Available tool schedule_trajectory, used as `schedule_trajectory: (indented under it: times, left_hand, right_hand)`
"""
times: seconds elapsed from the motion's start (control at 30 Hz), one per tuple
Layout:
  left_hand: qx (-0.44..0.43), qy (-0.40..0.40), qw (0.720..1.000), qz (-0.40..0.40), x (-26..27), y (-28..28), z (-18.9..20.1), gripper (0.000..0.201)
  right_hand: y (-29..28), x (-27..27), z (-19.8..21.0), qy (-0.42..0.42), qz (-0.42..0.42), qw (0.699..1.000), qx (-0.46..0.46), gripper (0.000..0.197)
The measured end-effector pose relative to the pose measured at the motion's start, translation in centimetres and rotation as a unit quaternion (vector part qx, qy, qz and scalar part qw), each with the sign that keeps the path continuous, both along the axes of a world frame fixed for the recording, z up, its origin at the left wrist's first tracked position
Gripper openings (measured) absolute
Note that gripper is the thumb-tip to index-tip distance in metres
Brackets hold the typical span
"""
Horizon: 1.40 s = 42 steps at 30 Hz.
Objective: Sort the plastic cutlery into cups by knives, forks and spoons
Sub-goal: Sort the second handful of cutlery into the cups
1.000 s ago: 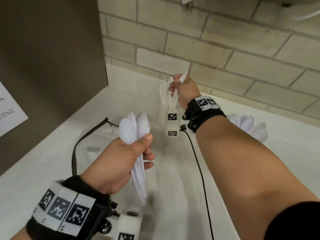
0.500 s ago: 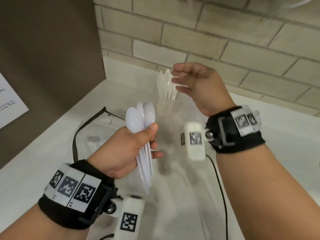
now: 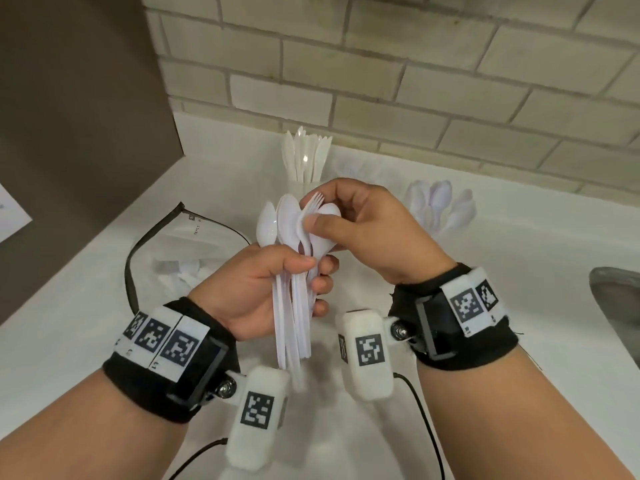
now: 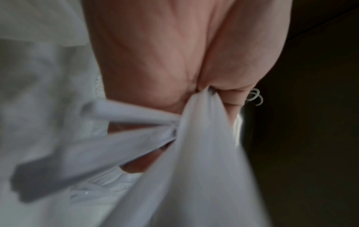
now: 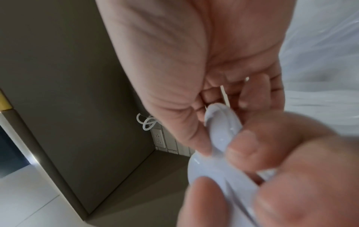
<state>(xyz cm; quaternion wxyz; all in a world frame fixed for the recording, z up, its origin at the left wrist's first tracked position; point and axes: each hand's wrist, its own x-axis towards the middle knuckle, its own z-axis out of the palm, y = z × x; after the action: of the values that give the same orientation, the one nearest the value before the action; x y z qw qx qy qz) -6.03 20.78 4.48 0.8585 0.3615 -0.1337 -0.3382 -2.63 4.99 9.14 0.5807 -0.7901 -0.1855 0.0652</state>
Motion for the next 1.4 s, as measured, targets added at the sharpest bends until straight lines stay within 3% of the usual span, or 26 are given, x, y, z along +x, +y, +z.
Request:
schedule_trajectory:
  times: [0.13,0.37,0.43,0.57,0.67,0.77,0.83,0.93,1.0,1.07,1.13,1.3,1.33,1.4]
  left_hand:
    - [0.019,-0.009,1.0,-0.007,-0.1,-0.3,-0.1,0.038]
    - [0.085,-0.007,0.996,0.022,-0.5,-0.7,-0.6,0.055]
    - [0.096,-0.009,0.995,0.033,-0.7,-0.8,-0.6,0.057]
    - [0.119,-0.002,0.99,0.075,-0.9,-0.9,-0.5,0.049]
    - [0.166,-0.025,0.978,0.121,-0.8,-1.1,-0.3,0.036]
    - [0.268,-0.063,0.941,0.2,-0.6,-1.5,-0.1,0.012]
    - [0.363,-0.132,0.889,0.247,-0.2,-1.5,-0.3,0.004]
    - [0.513,-0.226,0.779,0.281,1.0,-1.3,-1.1,0.03]
    - [0.546,-0.251,0.751,0.274,1.3,-1.2,-1.1,0.054]
    - [0.528,-0.256,0.765,0.265,1.2,-1.4,-1.1,0.05]
    - [0.486,-0.253,0.792,0.27,0.8,-1.5,-0.7,0.027]
    - [0.4,-0.223,0.855,0.242,0.3,-1.5,-0.1,0.03]
    - [0.391,-0.218,0.862,0.239,0.3,-1.5,-0.1,0.031]
    - [0.415,-0.22,0.848,0.245,0.6,-1.4,-0.4,0.033]
  right_hand:
    - [0.0,-0.1,0.3,0.0,-0.008,1.0,0.002,0.004]
    - [0.3,0.0,1.0,0.009,-0.072,0.986,0.147,0.012]
    - [0.4,0.3,1.5,-0.014,-0.119,0.967,0.224,0.009]
    - [-0.2,-0.1,3.5,-0.071,-0.155,0.9,0.401,0.008]
    - [-1.0,-0.3,3.8,-0.082,-0.155,0.922,0.346,0.007]
    - [-1.0,-0.3,2.1,-0.051,-0.135,0.976,0.16,0.008]
    - [-0.9,-0.5,0.8,-0.032,-0.131,0.99,0.05,0.021]
    - [0.0,-1.0,-0.6,-0.03,-0.121,0.992,-0.028,0.044]
    - [0.7,-1.2,-1.4,-0.047,-0.113,0.989,-0.077,0.055]
    - [1.1,-1.2,-1.9,-0.058,-0.112,0.988,-0.092,0.049]
    - [1.0,-0.9,-2.0,-0.051,-0.108,0.989,-0.087,0.042]
    - [0.8,-0.5,-2.0,-0.059,-0.083,0.991,-0.089,0.03]
    - [0.8,-0.5,-1.9,-0.067,-0.08,0.991,-0.086,0.028]
    - [0.6,-0.4,-2.0,-0.092,-0.083,0.988,-0.088,0.026]
